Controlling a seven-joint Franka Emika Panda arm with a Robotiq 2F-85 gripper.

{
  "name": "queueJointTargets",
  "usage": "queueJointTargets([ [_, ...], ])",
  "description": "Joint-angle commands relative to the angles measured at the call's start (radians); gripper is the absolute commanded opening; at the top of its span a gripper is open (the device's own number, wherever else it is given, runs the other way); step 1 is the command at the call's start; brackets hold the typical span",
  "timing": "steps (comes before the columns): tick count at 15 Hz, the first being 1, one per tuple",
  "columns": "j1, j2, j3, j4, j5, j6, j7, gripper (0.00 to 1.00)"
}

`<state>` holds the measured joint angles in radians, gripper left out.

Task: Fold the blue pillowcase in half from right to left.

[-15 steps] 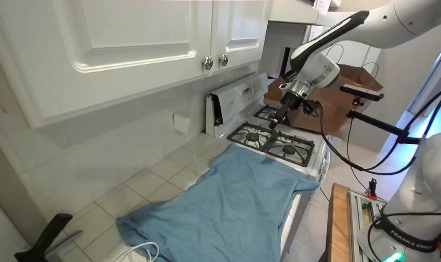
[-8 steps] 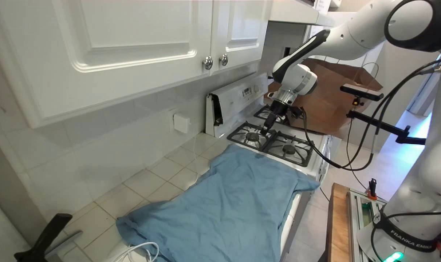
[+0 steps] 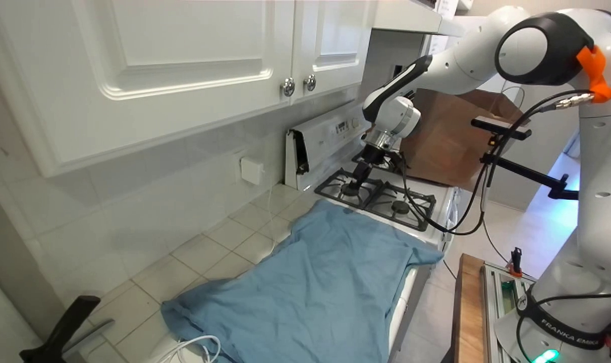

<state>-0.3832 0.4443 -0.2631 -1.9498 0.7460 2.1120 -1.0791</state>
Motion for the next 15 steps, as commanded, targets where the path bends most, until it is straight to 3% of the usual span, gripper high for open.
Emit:
queueJointTargets([
  [1, -0.029, -0.002, 0.031, 0.003, -0.014, 0.005, 0.01, 1.0],
  [7, -0.035, 0.087, 0.055, 0.088, -0.047, 0.01, 0.015, 1.0],
  [15, -0.018, 0.188, 0.1, 0.148, -0.085, 0.183, 0.072, 1.0],
])
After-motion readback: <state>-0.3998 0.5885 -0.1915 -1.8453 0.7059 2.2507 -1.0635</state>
